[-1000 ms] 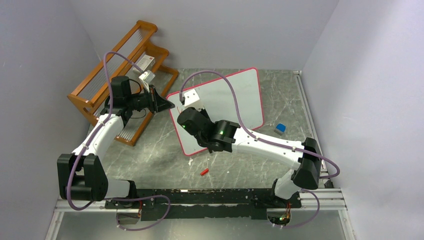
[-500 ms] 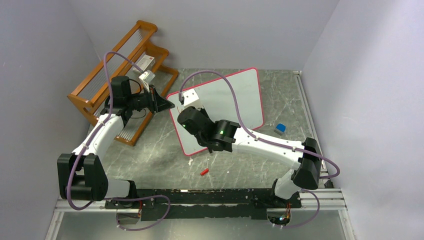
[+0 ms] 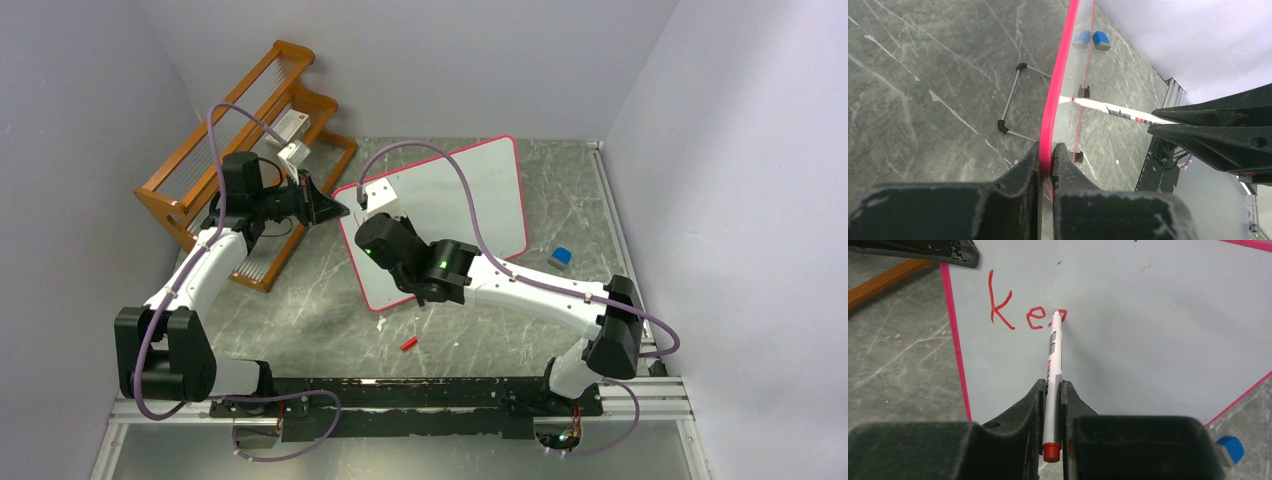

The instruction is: Write a sentence on the whiteboard

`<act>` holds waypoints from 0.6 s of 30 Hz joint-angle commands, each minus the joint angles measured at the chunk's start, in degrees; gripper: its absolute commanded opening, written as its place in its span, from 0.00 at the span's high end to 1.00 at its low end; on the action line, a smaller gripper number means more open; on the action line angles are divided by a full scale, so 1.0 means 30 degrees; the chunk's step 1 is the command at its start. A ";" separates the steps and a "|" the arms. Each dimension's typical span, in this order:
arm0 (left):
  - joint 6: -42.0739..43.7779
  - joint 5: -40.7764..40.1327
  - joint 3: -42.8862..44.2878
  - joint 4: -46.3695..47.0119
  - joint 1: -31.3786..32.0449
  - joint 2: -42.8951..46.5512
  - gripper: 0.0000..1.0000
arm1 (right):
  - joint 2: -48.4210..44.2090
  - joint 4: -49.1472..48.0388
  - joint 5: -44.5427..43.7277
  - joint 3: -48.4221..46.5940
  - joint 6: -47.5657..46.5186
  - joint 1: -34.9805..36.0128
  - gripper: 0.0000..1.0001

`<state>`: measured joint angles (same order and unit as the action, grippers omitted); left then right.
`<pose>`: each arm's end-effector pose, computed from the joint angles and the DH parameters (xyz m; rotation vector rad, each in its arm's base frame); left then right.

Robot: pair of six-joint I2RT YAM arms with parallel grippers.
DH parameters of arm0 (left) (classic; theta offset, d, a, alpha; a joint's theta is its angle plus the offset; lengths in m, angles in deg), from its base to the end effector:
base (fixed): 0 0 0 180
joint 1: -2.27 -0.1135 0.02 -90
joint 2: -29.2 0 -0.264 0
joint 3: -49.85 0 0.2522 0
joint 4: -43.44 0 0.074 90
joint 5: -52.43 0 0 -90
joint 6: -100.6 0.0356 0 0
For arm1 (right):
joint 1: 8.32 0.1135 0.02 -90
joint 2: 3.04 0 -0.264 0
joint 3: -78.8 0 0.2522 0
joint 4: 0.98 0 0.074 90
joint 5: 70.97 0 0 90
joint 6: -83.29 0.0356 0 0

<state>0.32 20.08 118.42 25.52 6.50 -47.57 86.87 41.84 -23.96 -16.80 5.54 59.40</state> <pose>0.2897 -0.0516 0.2936 0.5431 1.9050 -1.1704 0.1553 0.3149 0.3421 -0.5814 1.9432 0.0353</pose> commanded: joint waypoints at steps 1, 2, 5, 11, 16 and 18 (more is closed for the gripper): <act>0.1904 -0.1041 -0.0166 -0.0986 0.0495 -0.0453 0.95 | -0.0028 0.0263 0.0586 -0.0031 0.0427 -0.0102 1.00; 0.1904 -0.1043 -0.0164 -0.1000 0.0495 -0.0458 0.95 | -0.0013 0.0354 0.0587 -0.0024 0.0479 -0.0063 1.00; 0.1901 -0.1051 -0.0171 -0.0989 0.0503 -0.0454 0.95 | -0.0021 0.0533 0.0578 0.0019 0.0541 -0.0045 1.00; 0.1917 -0.1079 -0.0185 -0.0985 0.0502 -0.0445 0.95 | -0.0027 0.0784 0.0700 0.0221 0.0670 -0.0017 1.00; 0.1912 -0.1108 -0.0194 -0.1018 0.0518 -0.0454 0.95 | -0.0138 0.1012 0.0573 0.0379 0.0782 -0.0010 1.00; 0.1927 -0.1123 -0.0193 -0.1035 0.0500 -0.0450 0.95 | -0.0171 0.1106 0.0545 0.0429 0.0807 -0.0009 1.00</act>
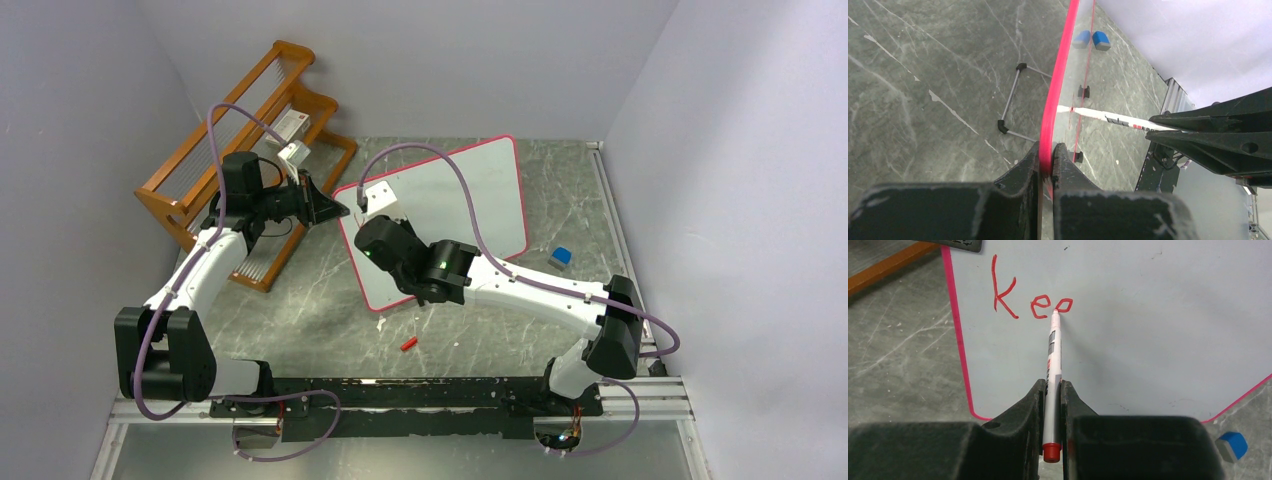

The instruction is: Write a sentence on the whiteboard

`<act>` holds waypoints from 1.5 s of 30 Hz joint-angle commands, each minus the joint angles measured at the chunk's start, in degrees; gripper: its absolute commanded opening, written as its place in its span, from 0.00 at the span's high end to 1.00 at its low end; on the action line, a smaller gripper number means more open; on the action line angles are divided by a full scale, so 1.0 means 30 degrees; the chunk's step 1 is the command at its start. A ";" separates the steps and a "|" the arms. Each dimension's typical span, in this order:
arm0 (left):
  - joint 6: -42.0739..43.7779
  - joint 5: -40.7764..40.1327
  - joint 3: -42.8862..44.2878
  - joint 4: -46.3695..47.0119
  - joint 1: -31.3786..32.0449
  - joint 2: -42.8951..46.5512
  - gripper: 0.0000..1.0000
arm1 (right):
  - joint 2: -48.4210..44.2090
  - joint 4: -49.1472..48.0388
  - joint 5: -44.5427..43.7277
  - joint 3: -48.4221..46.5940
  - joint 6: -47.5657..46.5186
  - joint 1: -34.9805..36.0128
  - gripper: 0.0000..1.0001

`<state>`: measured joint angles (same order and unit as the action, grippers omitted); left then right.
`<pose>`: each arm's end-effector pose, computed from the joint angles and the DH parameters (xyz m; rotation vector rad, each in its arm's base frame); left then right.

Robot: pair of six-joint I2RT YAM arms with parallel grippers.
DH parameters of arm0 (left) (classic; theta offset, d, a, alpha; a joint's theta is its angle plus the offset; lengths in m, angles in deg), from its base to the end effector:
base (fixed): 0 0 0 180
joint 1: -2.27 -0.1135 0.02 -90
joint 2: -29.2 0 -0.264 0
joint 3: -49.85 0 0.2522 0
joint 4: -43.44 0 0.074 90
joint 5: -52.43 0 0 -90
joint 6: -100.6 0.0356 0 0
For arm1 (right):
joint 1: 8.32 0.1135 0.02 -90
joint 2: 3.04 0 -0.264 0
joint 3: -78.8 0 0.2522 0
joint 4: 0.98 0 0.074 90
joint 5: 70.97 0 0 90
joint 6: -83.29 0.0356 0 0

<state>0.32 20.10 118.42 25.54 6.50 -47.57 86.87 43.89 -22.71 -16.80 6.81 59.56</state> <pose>0.2897 -0.0516 0.2936 0.5434 1.9046 -1.1706 0.1532 0.3139 0.3390 -0.5999 1.9727 0.0421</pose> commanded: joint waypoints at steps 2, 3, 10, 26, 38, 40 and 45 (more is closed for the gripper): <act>0.1934 -0.1125 -0.0193 -0.1029 0.0495 -0.0446 0.95 | -0.0175 0.0446 0.0041 0.0493 0.0436 -0.0061 1.00; 0.1934 -0.1137 -0.0193 -0.1048 0.0502 -0.0453 0.95 | -0.0153 0.0502 -0.0009 0.0528 0.0451 -0.0052 1.00; 0.1963 -0.1157 -0.0172 -0.1095 0.0495 -0.0457 0.95 | -0.0116 0.0755 -0.0302 0.0592 0.0506 -0.0065 1.00; 0.2022 -0.1179 -0.0149 -0.1139 0.0502 -0.0520 0.95 | -0.0371 0.0618 -0.1460 0.0817 0.0561 -0.0102 1.00; 0.1964 -0.1178 -0.0171 -0.1091 0.0501 -0.0538 0.95 | -0.1959 -0.1692 -0.1113 0.1545 -0.0009 -0.0133 1.00; 0.1963 -0.1169 -0.0163 -0.1080 0.0495 -0.0542 0.95 | -0.2019 -0.1875 -0.1132 0.1586 -0.0080 -0.0298 1.00; 0.1945 -0.1157 -0.0164 -0.1079 0.0495 -0.0542 0.95 | -0.1690 -0.1989 -0.0973 0.1500 -0.0108 -0.0596 1.00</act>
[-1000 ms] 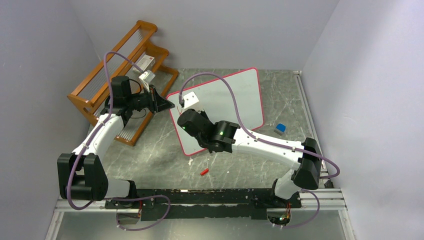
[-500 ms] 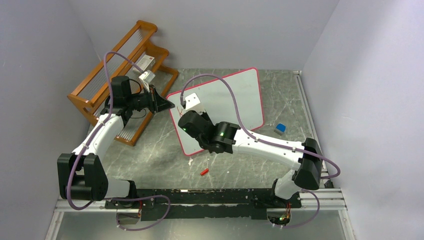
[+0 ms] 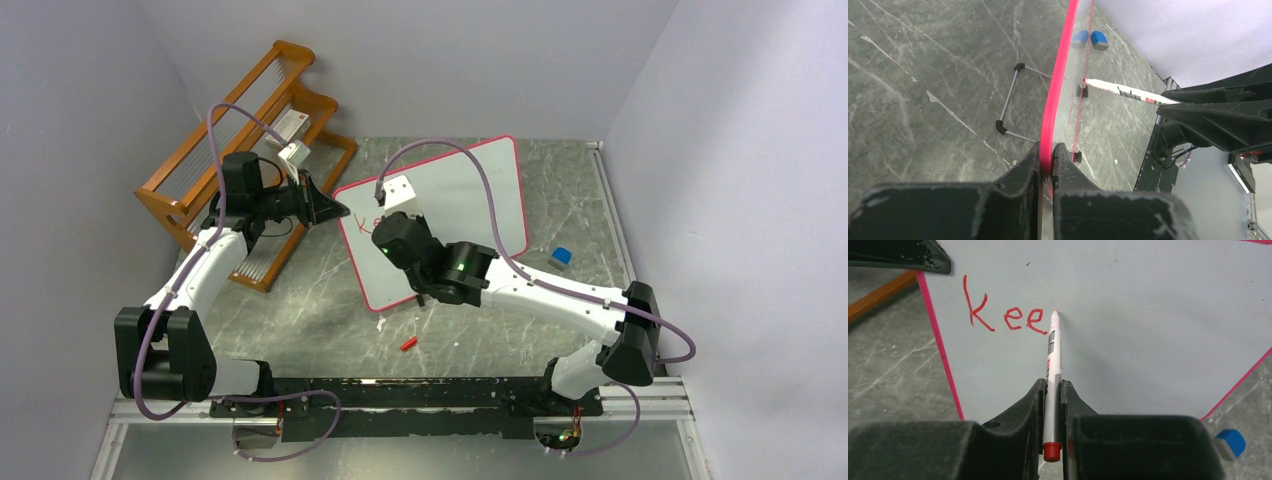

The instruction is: Write a sentence on the whiteboard

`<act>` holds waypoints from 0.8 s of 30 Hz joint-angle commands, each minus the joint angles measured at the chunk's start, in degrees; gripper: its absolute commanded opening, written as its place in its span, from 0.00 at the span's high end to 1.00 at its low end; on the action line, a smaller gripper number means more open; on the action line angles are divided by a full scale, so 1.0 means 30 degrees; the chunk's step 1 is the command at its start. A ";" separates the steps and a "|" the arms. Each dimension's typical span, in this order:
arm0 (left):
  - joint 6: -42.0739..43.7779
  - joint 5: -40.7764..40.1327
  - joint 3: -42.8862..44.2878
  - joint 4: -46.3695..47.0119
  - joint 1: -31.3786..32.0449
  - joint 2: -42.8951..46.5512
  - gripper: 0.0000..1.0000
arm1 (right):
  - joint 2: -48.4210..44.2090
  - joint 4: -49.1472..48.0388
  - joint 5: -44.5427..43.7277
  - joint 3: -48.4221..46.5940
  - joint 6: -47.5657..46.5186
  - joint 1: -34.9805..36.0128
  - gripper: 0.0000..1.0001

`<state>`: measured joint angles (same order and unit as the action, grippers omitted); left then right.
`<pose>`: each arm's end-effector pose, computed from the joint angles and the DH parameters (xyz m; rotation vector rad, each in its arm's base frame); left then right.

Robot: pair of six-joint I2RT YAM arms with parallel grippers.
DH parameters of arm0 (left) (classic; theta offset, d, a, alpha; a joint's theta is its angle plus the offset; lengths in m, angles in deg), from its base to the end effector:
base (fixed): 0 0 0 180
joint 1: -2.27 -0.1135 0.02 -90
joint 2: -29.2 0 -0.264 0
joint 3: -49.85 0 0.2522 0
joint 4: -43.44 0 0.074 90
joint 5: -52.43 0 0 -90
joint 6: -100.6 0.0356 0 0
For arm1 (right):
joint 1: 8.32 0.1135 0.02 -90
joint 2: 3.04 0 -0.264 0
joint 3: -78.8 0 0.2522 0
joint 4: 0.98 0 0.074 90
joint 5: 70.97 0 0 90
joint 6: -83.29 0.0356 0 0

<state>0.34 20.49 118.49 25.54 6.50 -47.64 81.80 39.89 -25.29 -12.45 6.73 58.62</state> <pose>0.2899 -0.0517 0.2938 0.5482 1.9022 -1.1771 0.1517 0.2929 0.3483 -0.5026 1.9234 0.0558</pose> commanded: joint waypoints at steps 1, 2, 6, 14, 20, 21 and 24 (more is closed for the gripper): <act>0.1928 -0.1279 -0.0193 -0.1054 0.0495 -0.0527 0.95 | 0.0041 -0.0743 -0.0038 0.0050 -0.0082 -0.0322 1.00; 0.1927 -0.1278 -0.0186 -0.1051 0.0495 -0.0547 0.95 | 0.0097 -0.0750 0.0022 0.0028 -0.0068 -0.0352 1.00; 0.1927 -0.1278 -0.0186 -0.1073 0.0502 -0.0545 0.95 | 0.0312 -0.0581 0.0250 -0.0116 0.0003 -0.0465 1.00; 0.1926 -0.1278 -0.0156 -0.1065 0.0495 -0.0577 0.95 | 0.0392 -0.0190 0.0550 -0.0165 0.0188 -0.0504 1.00; 0.1953 -0.1302 -0.0187 -0.1080 0.0495 -0.0552 0.95 | 0.0618 -0.0194 0.0407 -0.0138 0.0238 -0.0577 1.00; 0.1955 -0.1299 -0.0185 -0.1080 0.0495 -0.0564 0.95 | 0.0676 -0.0125 0.0397 -0.0153 0.0240 -0.0615 1.00; 0.1956 -0.1301 -0.0165 -0.1082 0.0495 -0.0577 0.95 | 0.0717 -0.0048 0.0484 -0.0126 0.0305 -0.0682 1.00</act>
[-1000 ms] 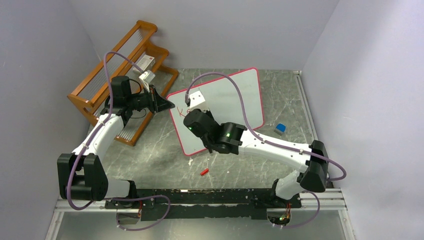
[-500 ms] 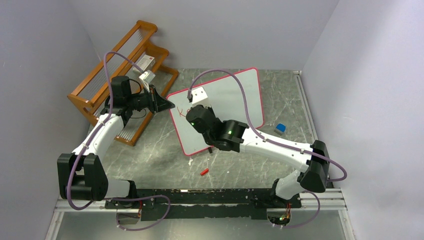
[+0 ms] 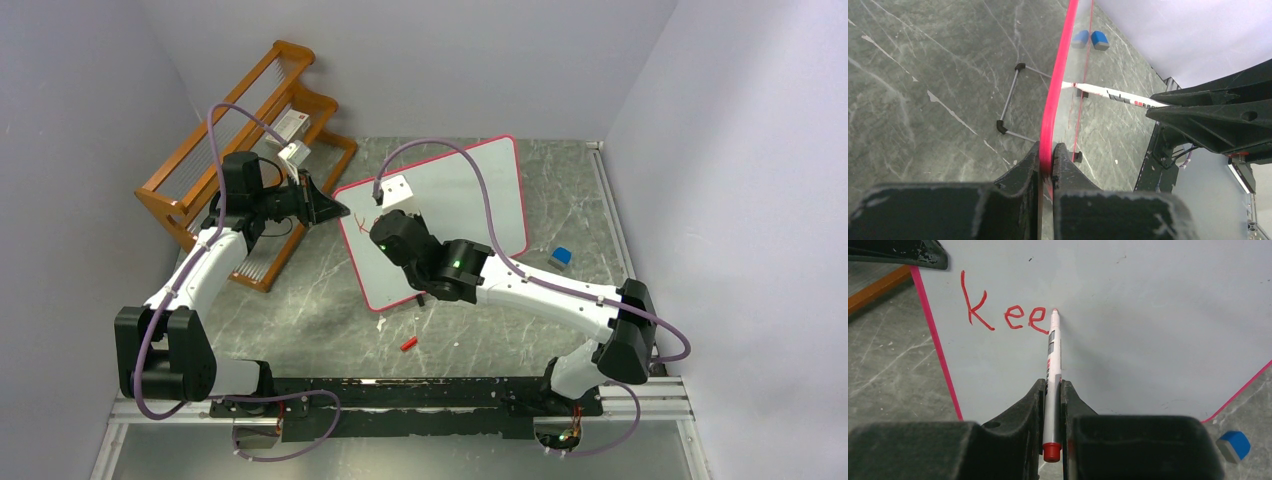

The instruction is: Write a sentence on the whiteboard

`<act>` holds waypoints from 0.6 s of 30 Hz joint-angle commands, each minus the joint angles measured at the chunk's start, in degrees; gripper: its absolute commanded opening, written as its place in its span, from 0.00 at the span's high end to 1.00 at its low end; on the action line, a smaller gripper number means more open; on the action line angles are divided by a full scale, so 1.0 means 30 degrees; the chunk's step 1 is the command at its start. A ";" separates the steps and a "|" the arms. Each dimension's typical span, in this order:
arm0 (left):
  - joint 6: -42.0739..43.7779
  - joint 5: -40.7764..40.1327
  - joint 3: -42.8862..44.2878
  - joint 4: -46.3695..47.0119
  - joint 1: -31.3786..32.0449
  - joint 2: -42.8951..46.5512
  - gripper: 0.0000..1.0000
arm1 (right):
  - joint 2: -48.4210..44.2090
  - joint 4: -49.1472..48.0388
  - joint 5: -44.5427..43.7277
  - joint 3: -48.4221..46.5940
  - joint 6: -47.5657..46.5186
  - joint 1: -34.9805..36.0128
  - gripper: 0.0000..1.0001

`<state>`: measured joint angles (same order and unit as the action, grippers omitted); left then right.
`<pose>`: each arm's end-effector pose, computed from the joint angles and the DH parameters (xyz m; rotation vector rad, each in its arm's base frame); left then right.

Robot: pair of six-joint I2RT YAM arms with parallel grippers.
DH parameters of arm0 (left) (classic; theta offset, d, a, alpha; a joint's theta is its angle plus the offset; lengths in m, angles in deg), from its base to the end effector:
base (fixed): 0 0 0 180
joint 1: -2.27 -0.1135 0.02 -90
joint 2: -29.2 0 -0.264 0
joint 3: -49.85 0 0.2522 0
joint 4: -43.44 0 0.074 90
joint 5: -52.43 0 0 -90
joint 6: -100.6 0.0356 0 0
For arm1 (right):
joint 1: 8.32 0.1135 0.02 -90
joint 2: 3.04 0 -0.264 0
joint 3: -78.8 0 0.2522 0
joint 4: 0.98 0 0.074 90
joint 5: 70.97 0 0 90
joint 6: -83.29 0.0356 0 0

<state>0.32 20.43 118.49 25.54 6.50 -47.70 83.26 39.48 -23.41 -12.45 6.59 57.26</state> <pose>0.2901 -0.0517 0.2935 0.5467 1.9036 -1.1767 0.1607 0.2959 0.3405 -0.5157 1.9471 0.0538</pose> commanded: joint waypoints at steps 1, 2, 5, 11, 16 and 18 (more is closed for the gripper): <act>0.1963 -0.1274 -0.0157 -0.1088 0.0495 -0.0535 0.95 | 0.0236 0.0142 -0.0110 -0.0126 0.0383 -0.0216 1.00; 0.1963 -0.1284 -0.0156 -0.1103 0.0498 -0.0554 0.95 | 0.0236 0.0236 -0.0095 -0.0148 0.0413 -0.0215 1.00; 0.1963 -0.1263 -0.0156 -0.1088 0.0495 -0.0554 0.95 | 0.0273 0.0695 0.0141 -0.0234 0.0567 -0.0223 1.00; 0.1963 -0.1337 -0.0156 -0.1124 0.0496 -0.0530 0.95 | 0.0298 0.1508 0.0662 -0.0181 0.1099 -0.0234 1.00; 0.1992 -0.1351 -0.0136 -0.1166 0.0495 -0.0526 0.95 | 0.0379 0.2082 0.0825 -0.0124 0.1409 -0.0238 1.00; 0.1992 -0.1359 -0.0154 -0.1125 0.0495 -0.0511 0.95 | 0.0383 0.2316 0.0890 -0.0104 0.1549 -0.0212 1.00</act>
<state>0.34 20.43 118.53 25.52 6.50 -47.77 83.29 44.18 -21.44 -12.48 9.41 57.13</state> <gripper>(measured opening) 0.087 0.154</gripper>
